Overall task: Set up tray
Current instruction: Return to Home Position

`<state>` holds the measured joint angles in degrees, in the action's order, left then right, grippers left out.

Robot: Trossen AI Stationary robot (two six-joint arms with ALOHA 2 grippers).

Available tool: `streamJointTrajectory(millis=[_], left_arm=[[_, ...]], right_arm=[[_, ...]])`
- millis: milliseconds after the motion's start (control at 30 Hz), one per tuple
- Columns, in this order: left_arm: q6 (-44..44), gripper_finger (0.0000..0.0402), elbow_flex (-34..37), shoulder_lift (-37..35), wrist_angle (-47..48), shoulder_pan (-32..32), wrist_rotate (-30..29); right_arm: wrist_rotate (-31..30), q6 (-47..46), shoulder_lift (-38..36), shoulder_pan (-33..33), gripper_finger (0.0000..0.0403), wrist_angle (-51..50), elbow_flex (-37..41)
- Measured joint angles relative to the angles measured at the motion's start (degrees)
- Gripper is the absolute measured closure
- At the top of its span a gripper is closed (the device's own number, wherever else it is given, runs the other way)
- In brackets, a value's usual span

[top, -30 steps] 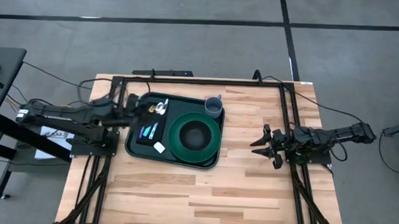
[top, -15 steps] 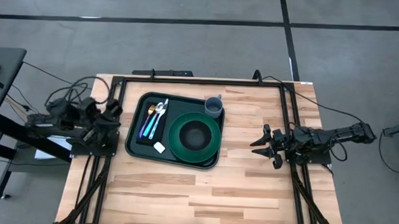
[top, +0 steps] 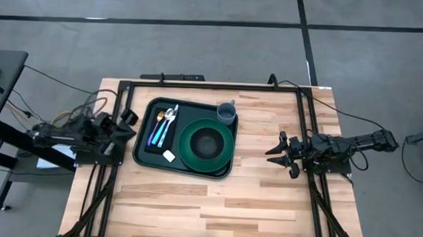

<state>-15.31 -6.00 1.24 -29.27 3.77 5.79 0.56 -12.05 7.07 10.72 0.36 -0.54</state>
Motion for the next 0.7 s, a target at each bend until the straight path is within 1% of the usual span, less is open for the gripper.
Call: streamJointTrajectory(millis=[67, 200, 333, 500, 700], left_arm=[[-0.3, 0.0401, 2.9, 0.2, -1.6, 0.0, -0.1], [0.9, 0.0401, 4.8, 0.1, -1.2, 0.0, -0.2], [2.4, 0.0401, 5.3, 0.1, 7.4, 0.0, 0.8], [5.2, 0.0401, 5.3, 0.1, 15.3, 0.0, 1.0], [8.0, 0.0402, 5.3, 0.1, 24.5, 0.0, -0.7]], right_arm=[[0.0, 0.0, 0.0, 0.0, 0.0281, 0.0, 0.0], [0.0, 0.0, 0.0, 0.0, 0.0281, 0.0, 0.0], [0.0, 0.0, 0.0, 0.0, 0.0281, 0.0, 0.0], [0.0, 0.0, 0.0, 0.0, 0.0281, 0.0, 0.0], [0.0, 0.0, 0.0, 0.0, 0.0281, 0.0, 0.0]])
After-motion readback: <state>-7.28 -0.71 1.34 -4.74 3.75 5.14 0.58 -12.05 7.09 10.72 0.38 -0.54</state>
